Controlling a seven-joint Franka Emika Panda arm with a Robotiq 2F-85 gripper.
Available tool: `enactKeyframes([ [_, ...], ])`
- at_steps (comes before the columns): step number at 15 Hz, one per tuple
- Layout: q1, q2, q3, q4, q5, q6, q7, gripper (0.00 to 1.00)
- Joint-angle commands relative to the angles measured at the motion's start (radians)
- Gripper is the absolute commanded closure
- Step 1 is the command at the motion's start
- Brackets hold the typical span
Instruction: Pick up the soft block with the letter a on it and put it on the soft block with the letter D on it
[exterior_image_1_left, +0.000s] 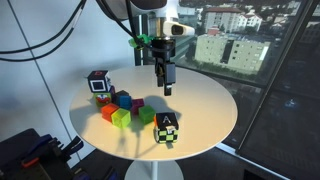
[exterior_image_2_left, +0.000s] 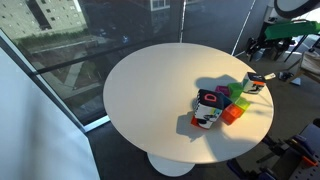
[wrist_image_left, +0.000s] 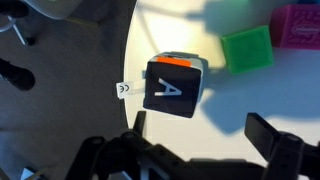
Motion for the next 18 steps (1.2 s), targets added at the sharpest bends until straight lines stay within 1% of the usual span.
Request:
enactKeyframes([
  [1, -0.003, 0.062, -0.026, 0.027, -0.025, 0.018, 0.077, 0.0],
  [8, 0.002, 0.154, -0.075, 0.032, -0.023, 0.071, 0.151, 0.0],
  [14, 0.002, 0.185, -0.107, 0.023, -0.012, 0.125, 0.176, 0.0],
  [18, -0.003, 0.197, -0.112, 0.017, 0.003, 0.136, 0.162, 0.0],
])
